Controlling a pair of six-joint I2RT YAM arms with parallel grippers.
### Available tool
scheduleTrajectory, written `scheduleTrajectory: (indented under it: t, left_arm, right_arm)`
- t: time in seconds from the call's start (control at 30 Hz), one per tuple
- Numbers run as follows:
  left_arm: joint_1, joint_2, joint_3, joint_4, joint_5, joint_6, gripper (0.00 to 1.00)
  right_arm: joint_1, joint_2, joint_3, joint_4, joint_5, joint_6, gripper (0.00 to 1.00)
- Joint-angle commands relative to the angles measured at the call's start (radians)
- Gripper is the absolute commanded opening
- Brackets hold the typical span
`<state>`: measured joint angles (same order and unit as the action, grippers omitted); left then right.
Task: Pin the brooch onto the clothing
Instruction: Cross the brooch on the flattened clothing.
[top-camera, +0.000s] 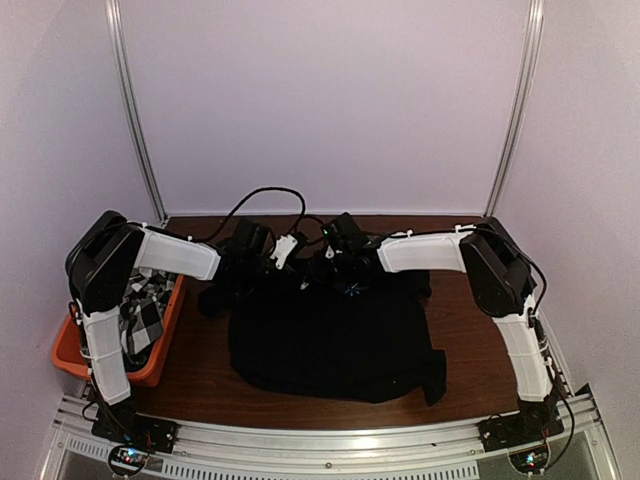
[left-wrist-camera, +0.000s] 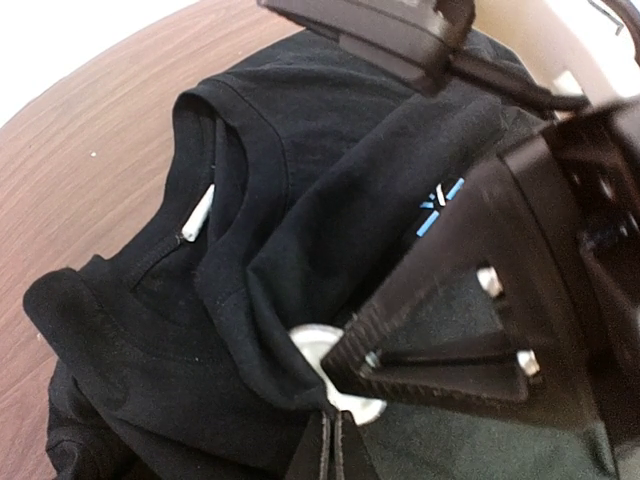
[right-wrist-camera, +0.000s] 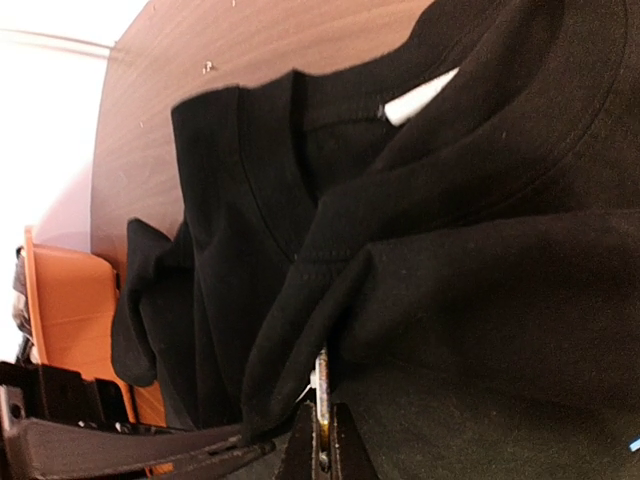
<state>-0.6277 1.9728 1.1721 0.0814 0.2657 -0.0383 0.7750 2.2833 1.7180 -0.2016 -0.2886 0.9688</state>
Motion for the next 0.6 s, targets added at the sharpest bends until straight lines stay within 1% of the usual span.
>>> scheduleTrajectory:
  t: [0.0,0.27,0.5,0.57]
  left_arm:
    - [-0.009,-0.012,0.000,0.037,0.000,0.007,0.00]
    - [-0.009,-0.009,0.002,0.029,-0.001,0.015,0.00]
    - [-0.009,-0.005,0.003,0.008,0.006,0.028,0.00]
    - [-0.009,-0.003,0.003,0.001,0.008,0.062,0.00]
  right_arm:
    - [0.021,0.017,0.014,-0.038,-0.028,-0.067,0.00]
    - [0.022,-0.001,-0.014,-0.024,-0.060,-0.101,0.00]
    - [0.008,-0.020,-0.060,0.006,-0.120,-0.122,0.00]
    - [-0.004,-0.036,-0.079,0.011,-0.127,-0.134,0.00]
